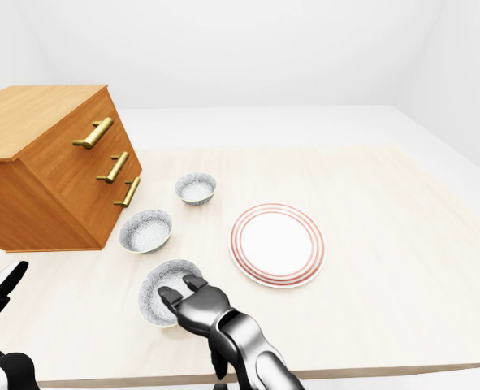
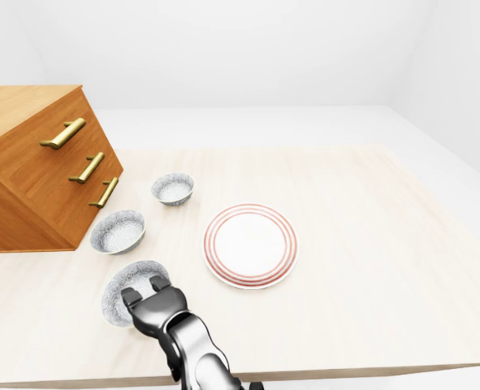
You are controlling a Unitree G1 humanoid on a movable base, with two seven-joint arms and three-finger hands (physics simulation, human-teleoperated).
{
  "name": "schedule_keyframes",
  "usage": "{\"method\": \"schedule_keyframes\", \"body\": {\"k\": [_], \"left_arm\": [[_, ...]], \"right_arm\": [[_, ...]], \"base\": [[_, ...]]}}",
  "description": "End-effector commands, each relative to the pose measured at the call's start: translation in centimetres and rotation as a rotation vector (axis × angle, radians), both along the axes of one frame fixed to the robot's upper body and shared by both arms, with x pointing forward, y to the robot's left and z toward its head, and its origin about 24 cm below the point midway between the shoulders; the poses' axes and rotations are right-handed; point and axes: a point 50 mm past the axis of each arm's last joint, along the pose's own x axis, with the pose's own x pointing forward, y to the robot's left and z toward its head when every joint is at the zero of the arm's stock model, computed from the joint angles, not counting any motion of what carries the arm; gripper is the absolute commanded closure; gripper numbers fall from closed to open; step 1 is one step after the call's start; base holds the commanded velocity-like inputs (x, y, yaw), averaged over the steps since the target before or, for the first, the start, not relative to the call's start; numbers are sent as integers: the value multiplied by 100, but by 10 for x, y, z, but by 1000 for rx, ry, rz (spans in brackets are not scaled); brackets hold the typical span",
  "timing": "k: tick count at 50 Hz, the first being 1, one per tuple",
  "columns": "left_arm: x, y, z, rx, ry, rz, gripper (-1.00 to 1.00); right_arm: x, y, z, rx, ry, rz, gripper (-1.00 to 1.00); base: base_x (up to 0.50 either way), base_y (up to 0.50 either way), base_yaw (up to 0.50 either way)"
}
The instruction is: Put the bowl at the front on the plate.
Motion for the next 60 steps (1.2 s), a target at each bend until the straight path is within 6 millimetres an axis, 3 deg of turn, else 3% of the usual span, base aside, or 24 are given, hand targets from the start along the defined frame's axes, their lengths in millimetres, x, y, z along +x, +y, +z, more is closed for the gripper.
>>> {"method": "schedule_keyframes", "body": {"k": [1,26,27,28,29,42,52,60], "left_arm": [[1,0,-1,-3,3,1,-100],[0,1,1,-4,-13,2,-100],[-1,1,3,-1,-19,3,-100],[-1,1,3,0,-20,3,-100],[-1,1,2,-2,-16,2,-100],[-1,1,3,0,-19,2,-100],[-1,1,2,-1,-16,2,-100],[-1,1,2,0,-16,2,-100]], "right_arm": [[7,-2,0,-7,31,-11,-100],[20,4,-30,-20,127,-62,-100],[20,4,-30,-16,124,-64,-44],[20,4,-30,-11,127,-66,53],[20,4,-30,-13,122,-65,100],[20,7,-25,-32,97,-45,100],[22,2,-1,-45,-28,-44,100],[11,1,17,-56,-108,-23,100]], "base": [[0,0,0],[0,0,0],[0,0,0],[0,0,0],[0,0,0],[0,0,0],[0,0,0],[0,0,0]]}}
